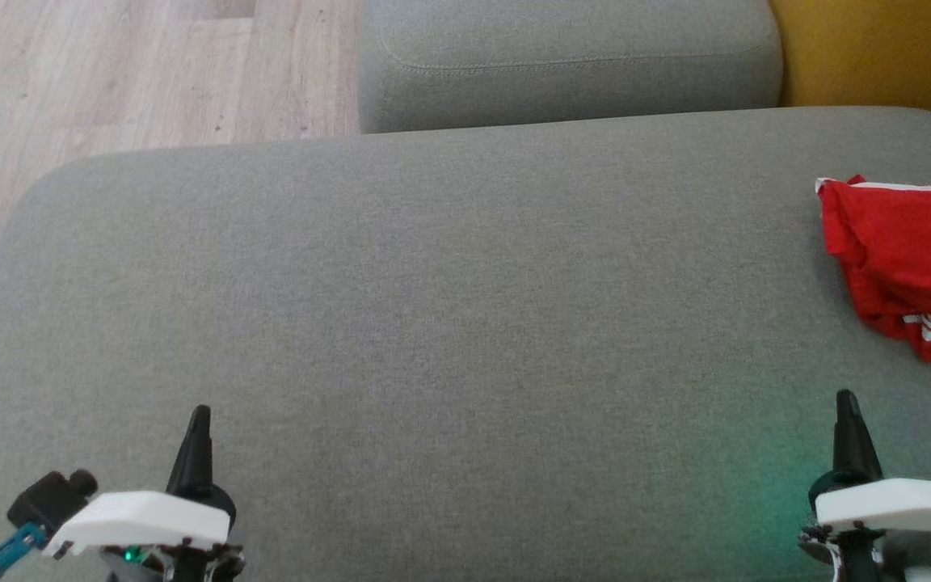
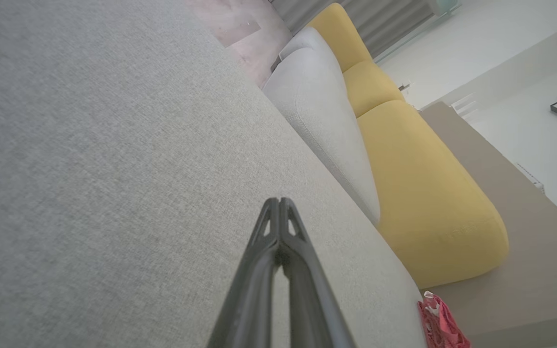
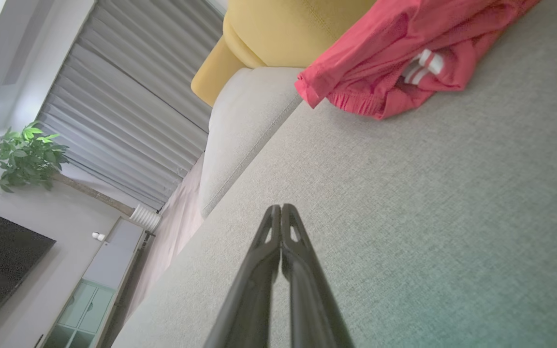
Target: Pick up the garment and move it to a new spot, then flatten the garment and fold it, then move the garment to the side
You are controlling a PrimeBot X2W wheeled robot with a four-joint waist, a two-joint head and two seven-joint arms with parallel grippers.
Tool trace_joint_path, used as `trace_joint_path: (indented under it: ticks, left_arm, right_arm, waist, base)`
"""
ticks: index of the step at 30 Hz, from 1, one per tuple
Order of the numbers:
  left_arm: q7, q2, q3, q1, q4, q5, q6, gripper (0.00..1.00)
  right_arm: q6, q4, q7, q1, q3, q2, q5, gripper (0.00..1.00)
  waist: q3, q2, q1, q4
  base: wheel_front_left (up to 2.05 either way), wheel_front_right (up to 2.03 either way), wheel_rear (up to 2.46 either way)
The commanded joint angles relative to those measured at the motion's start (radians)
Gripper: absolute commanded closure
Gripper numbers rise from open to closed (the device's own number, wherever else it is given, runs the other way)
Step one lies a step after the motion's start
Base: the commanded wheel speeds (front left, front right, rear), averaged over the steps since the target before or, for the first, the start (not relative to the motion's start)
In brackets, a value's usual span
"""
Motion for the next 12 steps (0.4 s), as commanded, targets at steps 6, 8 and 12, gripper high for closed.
trace_joint_path:
  ticks: [6, 8, 12]
  left_arm:
    - [0.023, 0.003, 0.039, -0.063, -0.035, -0.089, -0.017, 1.0]
    - [0.029, 0.003, 0.042, -0.066, -0.035, -0.112, -0.018, 1.0]
    - [0.04, 0.003, 0.05, -0.072, -0.037, -0.159, -0.022, 1.0]
  right_arm:
    - [0.0, -0.043, 0.026, -0.065, 0.006, -0.006, 0.1, 1.0]
    - [0.0, -0.045, 0.032, -0.067, 0.005, -0.006, 0.125, 1.0]
    - [0.0, -0.048, 0.044, -0.073, 0.004, -0.006, 0.176, 1.0]
  waist:
    - [0.002, 0.0, 0.0, -0.003]
    - [0.002, 0.0, 0.0, -0.004]
    - [0.003, 0.0, 0.0, -0.005]
  base:
    - [0.0, 0.0, 0.0]
    - [0.0, 0.0, 0.0]
    - [0.0, 0.0, 0.0]
